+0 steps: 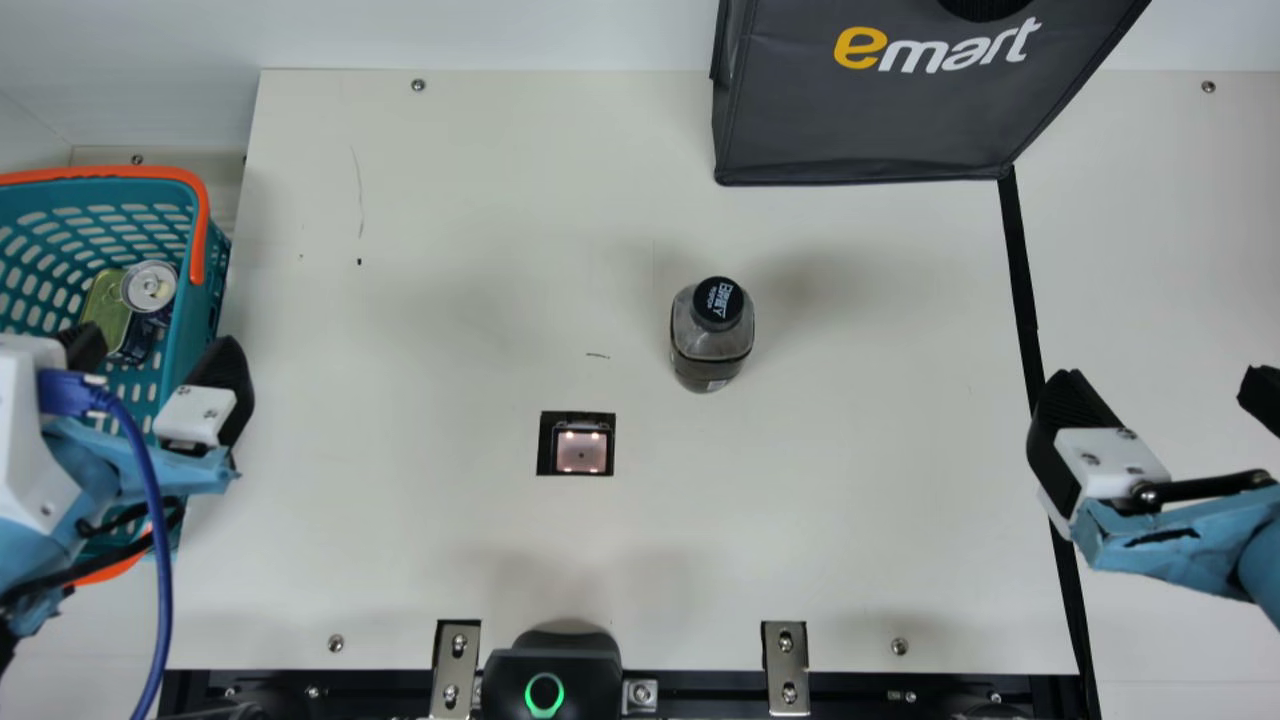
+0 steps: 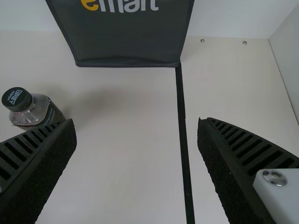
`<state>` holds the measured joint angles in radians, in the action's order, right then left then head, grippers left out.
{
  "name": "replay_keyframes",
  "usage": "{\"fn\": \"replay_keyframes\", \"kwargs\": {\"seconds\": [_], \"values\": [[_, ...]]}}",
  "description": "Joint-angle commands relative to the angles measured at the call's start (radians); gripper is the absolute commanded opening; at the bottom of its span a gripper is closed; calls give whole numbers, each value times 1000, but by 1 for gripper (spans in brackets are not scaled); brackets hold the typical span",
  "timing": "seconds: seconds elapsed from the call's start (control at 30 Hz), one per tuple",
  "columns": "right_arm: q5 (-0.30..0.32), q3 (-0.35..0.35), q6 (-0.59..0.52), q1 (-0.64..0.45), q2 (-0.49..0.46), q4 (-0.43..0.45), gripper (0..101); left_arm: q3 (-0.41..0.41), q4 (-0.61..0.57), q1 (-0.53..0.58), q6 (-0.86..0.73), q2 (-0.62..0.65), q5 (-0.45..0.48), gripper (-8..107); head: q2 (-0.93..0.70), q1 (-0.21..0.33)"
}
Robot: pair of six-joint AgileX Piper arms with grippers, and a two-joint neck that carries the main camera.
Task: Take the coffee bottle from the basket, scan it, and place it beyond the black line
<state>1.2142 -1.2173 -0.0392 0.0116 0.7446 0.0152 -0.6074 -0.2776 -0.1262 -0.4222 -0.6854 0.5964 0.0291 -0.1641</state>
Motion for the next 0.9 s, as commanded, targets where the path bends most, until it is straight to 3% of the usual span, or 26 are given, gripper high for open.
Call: {"fn": "replay_keyframes", "kwargs": {"seconds": [0.0, 0.87], "values": [[0, 0, 0, 0, 0, 0, 91, 3, 4, 0, 4, 8, 3, 90, -2, 26], [0, 0, 0, 0, 0, 0, 91, 17, 87, 7, 75, 41, 28, 90, -2, 26]]}}
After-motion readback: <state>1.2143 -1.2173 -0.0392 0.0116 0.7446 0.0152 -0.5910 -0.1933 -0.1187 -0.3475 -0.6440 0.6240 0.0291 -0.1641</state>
